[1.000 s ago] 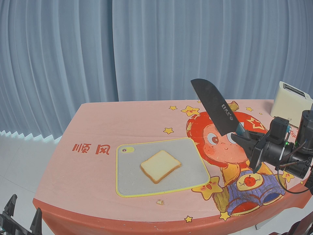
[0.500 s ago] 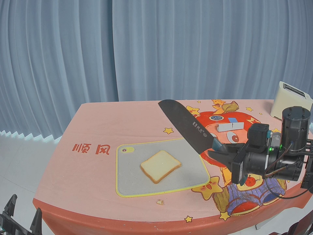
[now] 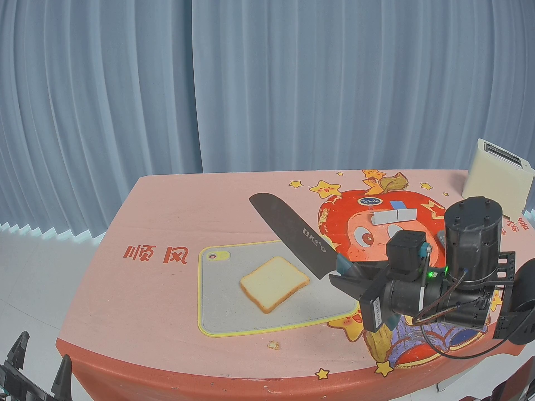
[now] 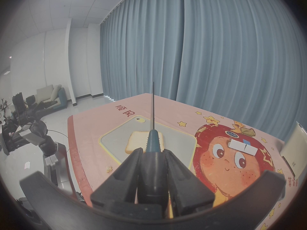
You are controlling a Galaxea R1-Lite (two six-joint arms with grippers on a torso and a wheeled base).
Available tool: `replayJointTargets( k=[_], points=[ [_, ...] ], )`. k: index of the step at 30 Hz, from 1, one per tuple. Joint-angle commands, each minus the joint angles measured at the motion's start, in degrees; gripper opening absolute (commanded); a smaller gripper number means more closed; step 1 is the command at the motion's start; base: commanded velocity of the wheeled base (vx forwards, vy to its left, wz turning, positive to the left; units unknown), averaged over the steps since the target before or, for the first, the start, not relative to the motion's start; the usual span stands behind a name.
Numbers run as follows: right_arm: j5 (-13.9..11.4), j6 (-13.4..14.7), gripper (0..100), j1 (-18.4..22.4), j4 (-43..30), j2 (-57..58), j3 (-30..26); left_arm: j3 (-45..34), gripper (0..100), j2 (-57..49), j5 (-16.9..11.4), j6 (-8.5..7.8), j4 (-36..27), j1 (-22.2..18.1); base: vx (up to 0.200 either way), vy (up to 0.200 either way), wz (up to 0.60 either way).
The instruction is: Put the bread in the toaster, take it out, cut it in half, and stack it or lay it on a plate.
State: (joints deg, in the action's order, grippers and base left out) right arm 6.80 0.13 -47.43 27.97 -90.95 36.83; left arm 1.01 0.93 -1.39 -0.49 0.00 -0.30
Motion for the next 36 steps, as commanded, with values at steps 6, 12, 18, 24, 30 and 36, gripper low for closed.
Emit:
replayJointTargets(
  k=[6,12,18,24,30,36],
  points=[
    [2.7,1.1,0,-1.3,0.1,-2.4,0.1,-1.0,100,-0.3,0.0,0.05,0.0,0.0,0.000,0.000,0.00],
    [3.7,1.0,0,-1.8,0.4,-3.2,-0.3,-1.0,100,-0.3,0.0,-0.04,0.0,0.0,0.000,0.000,0.00],
    [6.4,1.1,0,-3.4,3.6,-5.4,-0.7,-1.0,100,-0.3,0.0,-0.04,0.0,0.0,0.000,0.000,0.00],
    [8.4,0.9,0,-4.6,8.8,-6.0,-3.1,-1.0,100,-0.3,0.0,-0.04,0.0,0.0,0.000,0.000,0.00],
    [8.5,0.7,0,-4.8,9.0,-5.6,-4.3,-1.0,100,-0.3,0.0,-0.04,0.1,0.0,0.000,0.000,0.00],
    [8.7,0.5,0,-5.2,9.1,-6.0,-4.4,-1.0,100,-0.2,0.1,0.22,0.4,-0.1,0.000,0.000,0.00]
  ],
)
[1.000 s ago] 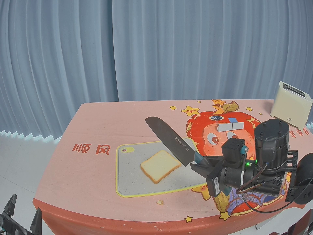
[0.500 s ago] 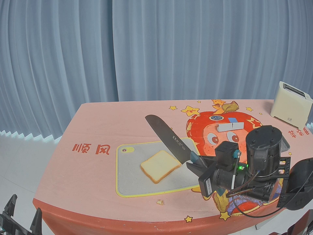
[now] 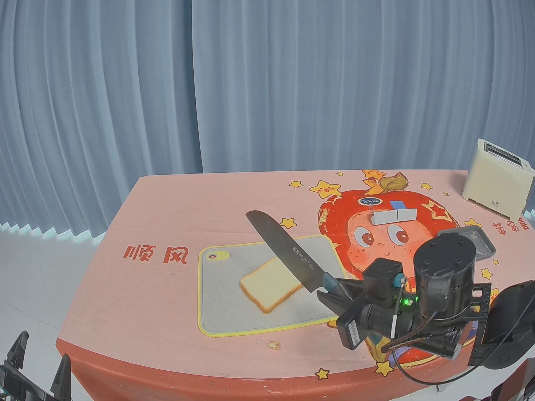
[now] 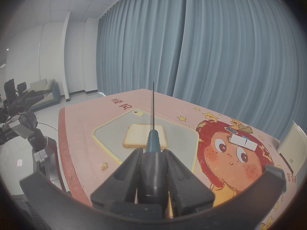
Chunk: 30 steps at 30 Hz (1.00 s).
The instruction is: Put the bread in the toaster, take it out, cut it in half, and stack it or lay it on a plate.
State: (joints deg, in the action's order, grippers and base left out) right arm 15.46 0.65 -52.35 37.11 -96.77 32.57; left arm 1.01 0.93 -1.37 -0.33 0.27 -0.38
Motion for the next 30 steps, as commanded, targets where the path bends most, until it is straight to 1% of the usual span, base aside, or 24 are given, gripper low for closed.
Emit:
replayJointTargets(
  k=[1,8,20,21,22,23,25,27,30],
  points=[
    [0.0,0.0,0,-0.6,0.1,-0.1,-0.1,-1.0,100,-0.2,0.0,0.07,0.1,-0.1,0.000,0.000,0.00],
    [0.5,-0.1,0,-1.6,1.4,0.0,-0.4,-1.0,100,-0.3,0.1,0.33,0.2,0.0,0.000,0.000,0.00],
    [0.5,-0.1,0,-2.0,1.5,-0.5,-1.0,-1.0,100,-0.3,0.0,0.24,1.1,0.0,0.000,0.000,0.00],
    [0.5,-0.1,0,-2.1,1.5,-0.5,-1.1,-1.0,100,-0.3,0.0,0.24,1.8,0.0,0.000,0.000,0.00],
    [0.5,-0.1,0,-2.0,1.5,-0.4,-1.1,-1.0,100,-0.3,-0.1,0.24,4.0,0.0,0.000,0.000,0.00],
    [0.5,-0.1,0,-2.0,1.5,-0.4,-1.1,-1.0,100,-0.3,-0.1,0.24,7.9,0.0,0.000,0.000,0.00],
    [0.5,-0.1,0,-1.7,1.5,-0.4,-1.0,-1.0,100,-0.3,0.0,0.24,11.3,0.0,0.000,0.000,0.00],
    [0.5,-0.2,0,-1.4,1.5,-0.4,-1.0,-1.0,100,-0.3,0.3,0.42,11.6,0.0,0.000,0.000,0.00],
    [0.5,-0.1,0,-1.5,1.5,-0.4,-1.0,-1.0,100,-0.3,1.6,0.59,11.5,0.0,0.000,0.000,0.00]
  ],
)
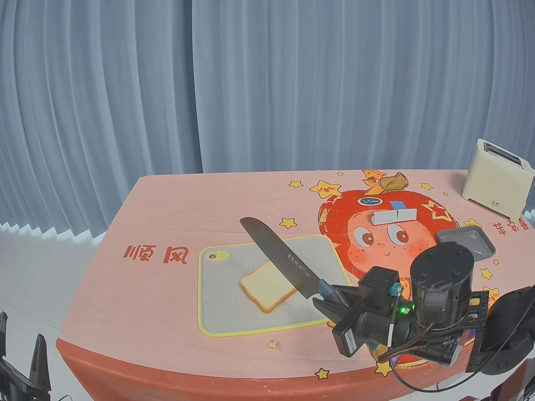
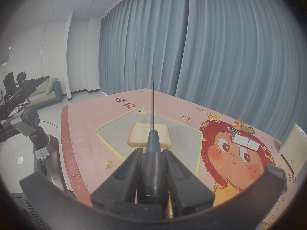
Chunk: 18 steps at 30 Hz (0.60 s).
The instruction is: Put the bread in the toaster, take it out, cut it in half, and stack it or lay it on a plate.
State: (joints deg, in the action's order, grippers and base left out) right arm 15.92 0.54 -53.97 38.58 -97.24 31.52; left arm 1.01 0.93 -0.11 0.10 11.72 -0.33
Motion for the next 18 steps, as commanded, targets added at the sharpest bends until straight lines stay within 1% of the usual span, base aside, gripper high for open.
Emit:
replayJointTargets(
  k=[1,6,7,9,10,11,18],
  points=[
    [0.0,0.0,0,0.0,0.0,0.0,-0.1,-1.0,100,-0.3,0.5,0.25,-0.1,0.0,0.000,0.000,0.00],
    [0.0,-0.1,0,0.4,-0.1,0.2,-0.1,-1.0,100,-0.3,0.4,1.40,-0.4,0.0,0.000,0.000,0.00],
    [0.0,-0.1,0,0.4,-0.1,0.2,-0.1,-1.0,100,-0.3,0.4,1.40,-0.5,0.0,0.000,0.000,0.00],
    [0.0,-0.1,0,0.3,-0.1,0.1,-0.1,-1.0,100,-0.3,0.4,0.69,-0.9,0.0,0.000,0.000,0.00],
    [0.0,0.0,0,0.2,-0.1,0.0,-0.1,-1.0,100,-0.3,0.4,0.61,-1.1,0.0,0.000,0.000,0.00],
    [0.0,0.0,0,0.1,-0.1,0.0,-0.1,-1.0,0,-0.3,0.4,0.69,-1.2,0.0,0.000,0.000,0.00],
    [0.0,-0.1,0,0.4,-0.1,0.4,-0.1,-1.0,0,-0.3,0.1,0.43,-1.3,0.0,0.000,0.000,0.00]
  ],
)
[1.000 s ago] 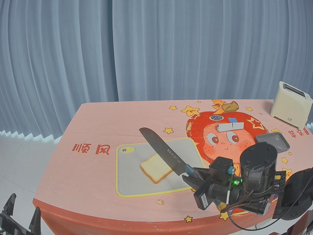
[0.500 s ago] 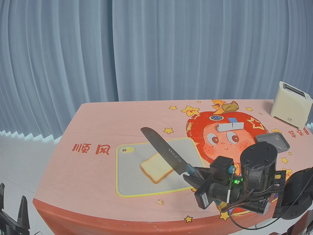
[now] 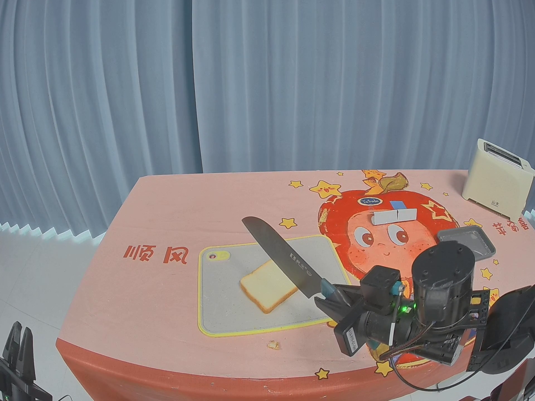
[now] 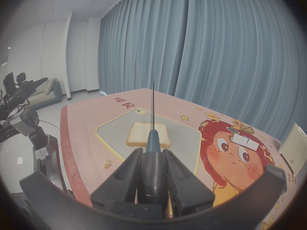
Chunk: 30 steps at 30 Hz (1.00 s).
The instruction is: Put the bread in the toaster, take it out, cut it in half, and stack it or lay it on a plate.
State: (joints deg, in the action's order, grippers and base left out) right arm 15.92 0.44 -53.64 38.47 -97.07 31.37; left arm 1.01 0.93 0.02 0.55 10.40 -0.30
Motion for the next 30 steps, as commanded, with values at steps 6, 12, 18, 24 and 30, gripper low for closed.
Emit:
replayJointTargets(
  k=[6,12,18,24,30],
  points=[
    [0.1,0.1,0,-0.9,0.0,0.3,-0.4,-1.0,0,-0.3,-1.9,-1.43,-0.6,0.0,0.000,0.000,0.00],
    [0.1,0.0,0,-0.8,0.1,0.5,-0.4,-1.0,0,-0.3,-1.9,-0.72,1.2,0.0,0.000,0.000,0.00],
    [0.3,0.0,0,-0.8,0.1,0.7,-0.4,-0.6,0,-0.2,-3.9,-1.25,2.7,-0.1,0.000,0.000,0.00],
    [0.4,-0.1,0,-1.5,0.0,0.9,-0.8,-1.0,0,10.0,-5.5,-1.16,11.7,-1.6,0.000,0.000,0.00],
    [0.4,-0.1,0,-1.6,-0.1,1.3,-0.8,1.0,0,14.8,-7.9,-1.60,13.0,-1.5,0.000,0.000,0.00]
  ],
)
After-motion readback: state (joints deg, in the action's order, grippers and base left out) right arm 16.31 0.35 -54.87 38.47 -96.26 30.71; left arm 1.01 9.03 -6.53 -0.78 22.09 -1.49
